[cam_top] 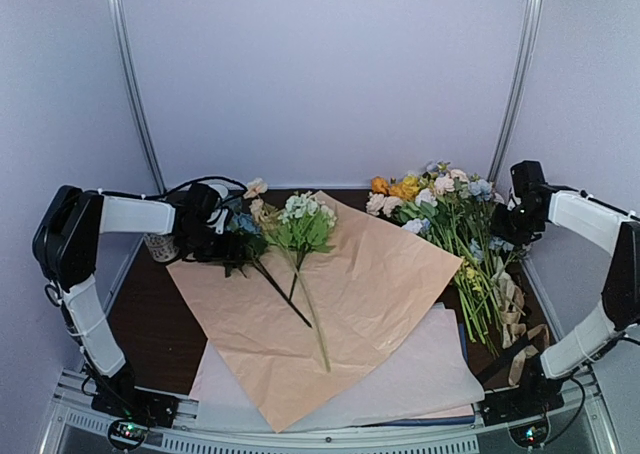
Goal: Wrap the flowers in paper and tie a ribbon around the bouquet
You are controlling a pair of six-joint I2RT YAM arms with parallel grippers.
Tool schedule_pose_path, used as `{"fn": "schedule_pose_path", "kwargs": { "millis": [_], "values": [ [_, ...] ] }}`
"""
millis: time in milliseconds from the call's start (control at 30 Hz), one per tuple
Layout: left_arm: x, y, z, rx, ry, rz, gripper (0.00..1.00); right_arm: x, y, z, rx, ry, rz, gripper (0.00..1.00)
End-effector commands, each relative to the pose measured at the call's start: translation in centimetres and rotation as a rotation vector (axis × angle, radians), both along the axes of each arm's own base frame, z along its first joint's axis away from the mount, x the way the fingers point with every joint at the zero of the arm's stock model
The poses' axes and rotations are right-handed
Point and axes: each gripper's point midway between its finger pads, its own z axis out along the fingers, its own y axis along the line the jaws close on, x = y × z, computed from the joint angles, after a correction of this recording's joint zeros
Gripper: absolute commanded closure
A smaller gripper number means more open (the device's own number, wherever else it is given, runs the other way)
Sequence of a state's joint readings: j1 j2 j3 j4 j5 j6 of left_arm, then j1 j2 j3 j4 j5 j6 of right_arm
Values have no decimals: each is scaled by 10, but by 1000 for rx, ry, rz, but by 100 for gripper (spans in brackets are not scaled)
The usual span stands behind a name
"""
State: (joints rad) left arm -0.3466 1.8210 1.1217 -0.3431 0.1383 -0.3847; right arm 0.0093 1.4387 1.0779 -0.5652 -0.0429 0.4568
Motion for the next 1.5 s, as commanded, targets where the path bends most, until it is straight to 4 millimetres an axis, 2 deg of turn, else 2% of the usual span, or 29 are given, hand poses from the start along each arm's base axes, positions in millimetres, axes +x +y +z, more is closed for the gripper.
{"fn": "schedule_pose_path", "kwargs": {
  "millis": [0, 67, 267, 533, 667, 900, 1000, 1100, 1233, 1467],
  "values": [
    [25, -24, 17, -39, -82, -63, 24, -5, -29, -34, 17, 140, -6, 68],
    [28, -33, 18, -44, -87, -85, 24, 0, -32, -49, 43, 180, -2, 69],
    [29, -50, 11, -42, -79, -126, 24, 20, -20, -77, 121, 252, 60, 70],
    [23, -43, 14, -6, -79, -116, 24, 21, -23, -97, 112, 311, 56, 74],
    [20, -38, 25, 14, -94, -111, 24, 20, -21, -106, 124, 330, 67, 79],
    [8, -29, 53, 12, -132, -98, 22, 17, -22, -114, 116, 369, 70, 77],
    [2, -27, 62, 10, -140, -98, 21, 15, -24, -114, 97, 372, 70, 88],
    [-1, -24, 74, 14, -156, -103, 21, 16, -27, -107, 76, 359, 74, 100],
    [-8, -22, 92, 10, -178, -118, 21, 16, -41, -80, -13, 313, 52, 100],
    [-23, -13, 123, 33, -221, -149, 21, 17, -56, -3, -146, 115, 20, 100]
  ]
}}
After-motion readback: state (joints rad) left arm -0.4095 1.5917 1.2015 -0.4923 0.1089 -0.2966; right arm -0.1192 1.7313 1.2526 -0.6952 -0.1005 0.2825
